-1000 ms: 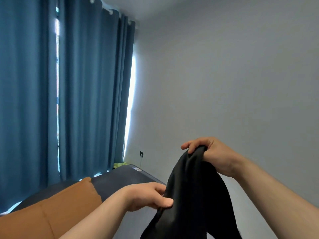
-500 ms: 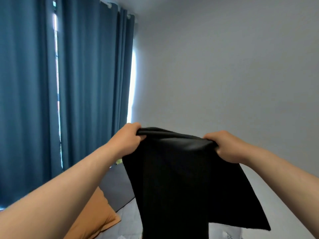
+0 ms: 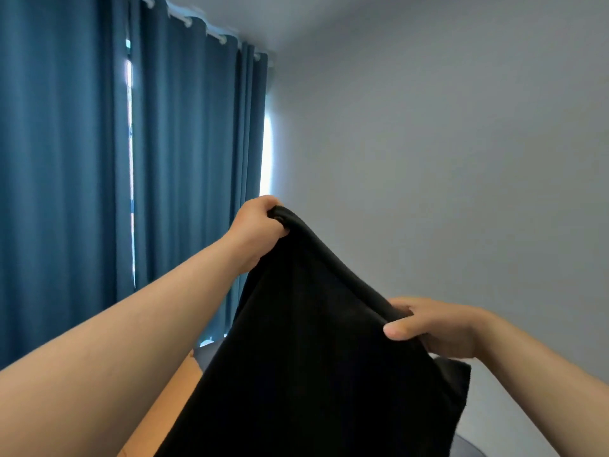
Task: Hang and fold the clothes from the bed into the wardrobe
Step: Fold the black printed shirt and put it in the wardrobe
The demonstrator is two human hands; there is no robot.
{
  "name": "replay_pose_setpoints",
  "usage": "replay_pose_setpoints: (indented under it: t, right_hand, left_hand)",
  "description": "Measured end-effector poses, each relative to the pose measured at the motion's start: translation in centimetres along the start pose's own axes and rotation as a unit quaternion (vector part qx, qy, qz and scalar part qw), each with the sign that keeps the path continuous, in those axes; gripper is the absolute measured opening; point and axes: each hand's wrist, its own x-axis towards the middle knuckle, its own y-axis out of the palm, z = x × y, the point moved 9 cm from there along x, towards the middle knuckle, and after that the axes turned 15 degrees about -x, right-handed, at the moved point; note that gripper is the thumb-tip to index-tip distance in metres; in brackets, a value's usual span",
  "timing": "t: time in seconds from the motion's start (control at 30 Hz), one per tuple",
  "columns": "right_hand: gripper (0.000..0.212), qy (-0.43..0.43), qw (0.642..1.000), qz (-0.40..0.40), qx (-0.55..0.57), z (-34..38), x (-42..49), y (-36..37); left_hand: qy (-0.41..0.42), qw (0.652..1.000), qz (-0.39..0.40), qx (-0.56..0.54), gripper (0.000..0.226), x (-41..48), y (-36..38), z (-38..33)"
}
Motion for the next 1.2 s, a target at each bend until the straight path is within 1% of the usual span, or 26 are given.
replay_pose_setpoints:
  t: [0.07, 0.13, 0.23, 0.3, 0.33, 0.37, 0.4, 0.43, 0.47, 0.5, 0.53, 0.57, 0.6, 0.63, 0.67, 0.7, 0.77, 0.8, 0.87, 0.93, 1.0, 1.07, 1.1, 1.13, 1.17, 1.2]
  right_hand:
    - [0.057, -0.034, 0.999, 0.029, 0.005, 0.7, 0.4, 2.3]
    - [0.057, -0.059, 0.998, 0.028, 0.008, 1.1, 1.2, 4.6]
    - [0.058, -0.103, 0.993, 0.058, 0.026, 1.1, 2.1, 7.7]
    - [0.041, -0.117, 0.985, 0.049, 0.117, 1.7, 2.4, 8.6]
    - [0.032, -0.113, 0.978, -0.005, 0.173, 1.7, 3.0, 7.8]
    - [0.028, -0.1, 0.972, -0.105, 0.186, 1.3, 3.6, 6.0]
    - [0.031, -0.074, 0.961, -0.225, 0.145, 0.7, 3.7, 3.8]
    - [0.046, -0.058, 0.947, -0.304, 0.083, 0.8, 3.7, 2.4]
    - [0.069, -0.053, 0.946, -0.317, 0.027, 1.7, 4.1, 2.2]
    - [0.086, -0.057, 0.955, -0.291, -0.001, 2.5, 5.1, 2.7]
    - [0.089, -0.067, 0.964, -0.256, -0.001, 3.1, 6.1, 3.3]
    - [0.078, -0.083, 0.969, -0.233, 0.012, 3.6, 7.0, 3.8]
    - [0.06, -0.099, 0.968, -0.227, 0.03, 4.3, 7.4, 4.0]
    - [0.042, -0.111, 0.966, -0.231, 0.042, 4.8, 7.5, 4.0]
    - [0.033, -0.124, 0.962, -0.237, 0.051, 5.3, 7.4, 3.9]
    - [0.034, -0.133, 0.959, -0.243, 0.06, 5.6, 7.3, 3.8]
    - [0.036, -0.135, 0.957, -0.247, 0.074, 5.9, 7.0, 3.4]
    - [0.031, -0.129, 0.954, -0.258, 0.08, 6.0, 6.8, 3.0]
    - [0.024, -0.114, 0.943, -0.292, 0.113, 5.9, 6.5, 2.1]
    - [0.018, -0.096, 0.923, -0.34, 0.154, 5.6, 6.0, 0.9]
    - [0.01, -0.069, 0.899, -0.391, 0.183, 5.0, 5.4, -0.6]
    - [0.012, -0.043, 0.876, -0.432, 0.209, 4.4, 4.7, -2.0]
    - [0.014, -0.033, 0.865, -0.448, 0.222, 4.2, 4.5, -2.6]
    - [0.015, -0.025, 0.855, -0.462, 0.234, 4.0, 4.3, -3.1]
    - [0.014, -0.02, 0.846, -0.474, 0.243, 4.0, 4.1, -3.6]
    - [0.011, -0.017, 0.838, -0.485, 0.249, 4.0, 3.9, -4.0]
  left_hand:
    - [-0.025, 0.99, 0.001, -0.142, 0.032, -0.2, 0.1, 0.7]
    - [-0.047, 0.965, 0.0, -0.257, 0.04, -0.5, 0.4, 1.3]
    - [-0.083, 0.94, -0.004, -0.33, 0.043, -0.6, 0.6, 2.5]
    - [-0.097, 0.929, 0.007, -0.356, 0.042, -1.0, 0.7, 2.7]
    - [-0.106, 0.927, 0.015, -0.36, 0.041, -1.2, 0.8, 2.6]
    - [-0.115, 0.925, 0.022, -0.362, 0.039, -1.5, 0.9, 2.5]
    - [-0.128, 0.922, 0.031, -0.364, 0.036, -1.7, 1.1, 2.5]
    - [-0.144, 0.916, 0.04, -0.372, 0.032, -1.9, 1.4, 2.7]
    - [-0.161, 0.907, 0.055, -0.384, 0.026, -2.2, 1.8, 2.8]
    - [-0.176, 0.9, 0.071, -0.392, 0.019, -2.6, 2.3, 2.7]
    - [-0.183, 0.896, 0.082, -0.395, 0.013, -2.7, 2.6, 2.5]
    - [-0.184, 0.896, 0.086, -0.396, 0.013, -2.9, 2.7, 2.2]
    - [-0.18, 0.897, 0.085, -0.394, 0.019, -3.0, 2.5, 2.0]
    - [-0.181, 0.898, 0.08, -0.393, 0.025, -3.1, 2.0, 1.8]
    - [-0.184, 0.897, 0.08, -0.394, 0.025, -3.2, 1.6, 1.7]
    - [-0.18, 0.9, 0.082, -0.388, 0.022, -3.5, 1.1, 1.3]
    - [-0.15, 0.924, 0.092, -0.339, 0.019, -3.3, -0.2, 1.1]
    - [-0.123, 0.941, 0.089, -0.301, 0.021, -3.2, -0.9, 1.2]
    - [-0.104, 0.956, 0.066, -0.265, 0.022, -3.4, -2.2, 2.4]
    - [-0.14, 0.948, 0.063, -0.279, 0.022, -4.9, -2.2, 6.1]
    - [-0.208, 0.938, 0.063, -0.269, 0.038, -7.9, -1.3, 11.4]
    - [-0.226, 0.957, 0.09, -0.157, 0.038, -11.3, -0.1, 16.1]
    - [-0.204, 0.967, 0.135, -0.074, 0.042, -13.2, 1.2, 17.5]
    - [-0.181, 0.963, 0.2, -0.009, 0.048, -15.1, 3.0, 18.4]
    - [-0.171, 0.957, 0.231, 0.044, 0.048, -16.6, 4.3, 18.9]
    - [-0.171, 0.961, 0.209, 0.054, 0.038, -17.0, 4.6, 19.6]
